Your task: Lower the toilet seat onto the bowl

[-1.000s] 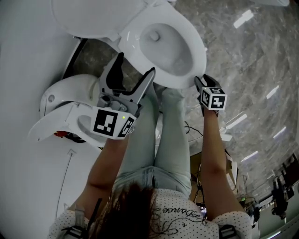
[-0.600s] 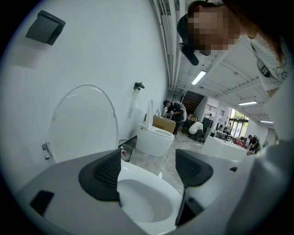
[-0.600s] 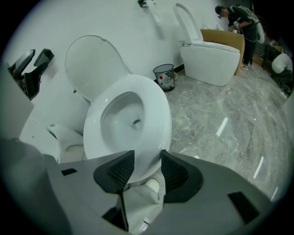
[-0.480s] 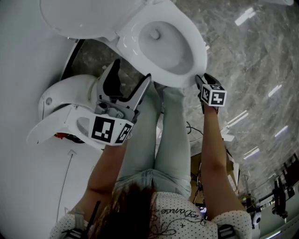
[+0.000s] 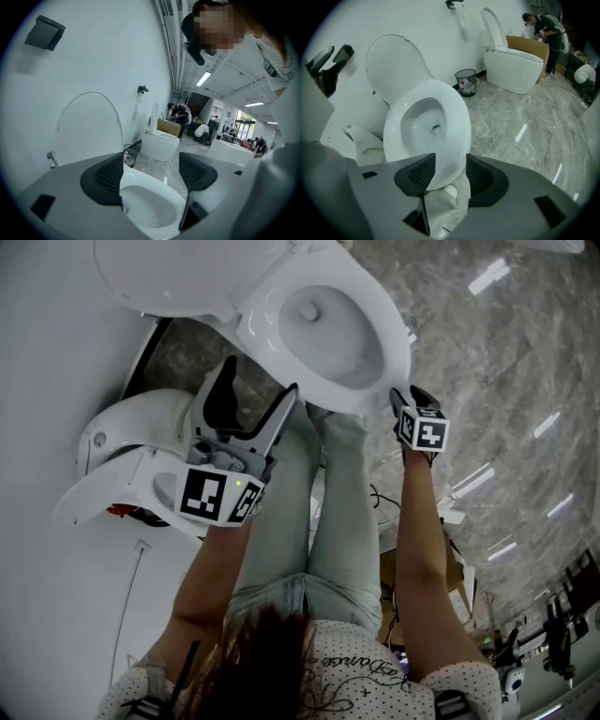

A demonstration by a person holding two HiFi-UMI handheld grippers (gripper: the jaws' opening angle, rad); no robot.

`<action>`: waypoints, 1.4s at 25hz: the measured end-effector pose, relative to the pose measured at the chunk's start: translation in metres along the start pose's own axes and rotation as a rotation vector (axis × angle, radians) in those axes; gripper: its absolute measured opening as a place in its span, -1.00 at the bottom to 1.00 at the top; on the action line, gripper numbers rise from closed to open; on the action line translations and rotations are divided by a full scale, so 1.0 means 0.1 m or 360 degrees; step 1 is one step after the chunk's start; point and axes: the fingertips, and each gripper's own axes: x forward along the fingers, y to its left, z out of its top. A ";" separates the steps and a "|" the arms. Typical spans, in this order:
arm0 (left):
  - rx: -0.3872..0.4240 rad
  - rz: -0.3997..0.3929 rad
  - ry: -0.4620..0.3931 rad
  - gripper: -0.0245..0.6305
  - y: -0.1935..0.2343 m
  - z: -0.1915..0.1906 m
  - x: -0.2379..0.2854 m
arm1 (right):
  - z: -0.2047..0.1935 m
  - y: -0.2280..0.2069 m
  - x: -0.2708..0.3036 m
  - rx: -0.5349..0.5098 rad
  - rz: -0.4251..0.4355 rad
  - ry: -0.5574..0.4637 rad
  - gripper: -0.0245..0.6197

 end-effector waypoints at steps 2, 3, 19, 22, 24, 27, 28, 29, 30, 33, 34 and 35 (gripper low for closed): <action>0.0002 -0.0004 -0.0014 0.20 -0.04 0.12 -0.04 | 0.17 0.07 -0.19 0.0027 0.0016 -0.0082 -0.26; 0.0005 -0.0008 -0.0021 0.20 -0.07 0.18 -0.06 | 0.27 0.13 -0.30 0.0026 0.0033 -0.0123 -0.26; 0.0083 0.0029 -0.0185 0.04 -0.22 1.45 -0.54 | 1.51 0.99 -2.16 -0.0101 0.0124 -0.0672 -0.78; 0.0095 0.0019 -0.0216 0.04 -0.27 1.63 -0.65 | 1.64 1.10 -2.40 -0.0115 0.0135 -0.0730 -0.83; 0.0097 0.0011 -0.0239 0.04 -0.32 1.75 -0.73 | 1.71 1.17 -2.56 -0.0121 0.0146 -0.0773 -0.87; 0.0102 0.0001 -0.0261 0.04 -0.36 1.90 -0.85 | 1.82 1.30 -2.80 -0.0133 0.0162 -0.0842 -0.89; 0.0105 0.0000 -0.0266 0.04 -0.36 1.94 -0.89 | 1.86 1.35 -2.88 -0.0142 0.0167 -0.0866 -0.89; 0.0107 0.0001 -0.0274 0.04 -0.36 1.99 -0.93 | 1.90 1.40 -2.97 -0.0153 0.0172 -0.0890 -0.89; 0.0107 0.0003 -0.0285 0.04 -0.35 2.04 -0.98 | 1.95 1.45 -3.06 -0.0167 0.0177 -0.0917 -0.89; 0.0128 -0.0008 -0.0318 -0.01 -0.37 2.22 -1.10 | 2.11 1.62 -3.37 -0.0200 0.0201 -0.1010 -0.89; 0.0141 -0.0013 -0.0319 -0.06 -0.38 2.28 -1.13 | 2.17 1.67 -3.48 -0.0194 0.0225 -0.1045 -0.89; 0.0157 -0.0014 -0.0316 -0.13 -0.39 2.32 -1.15 | 2.23 1.73 -3.59 -0.0175 0.0261 -0.1082 -0.89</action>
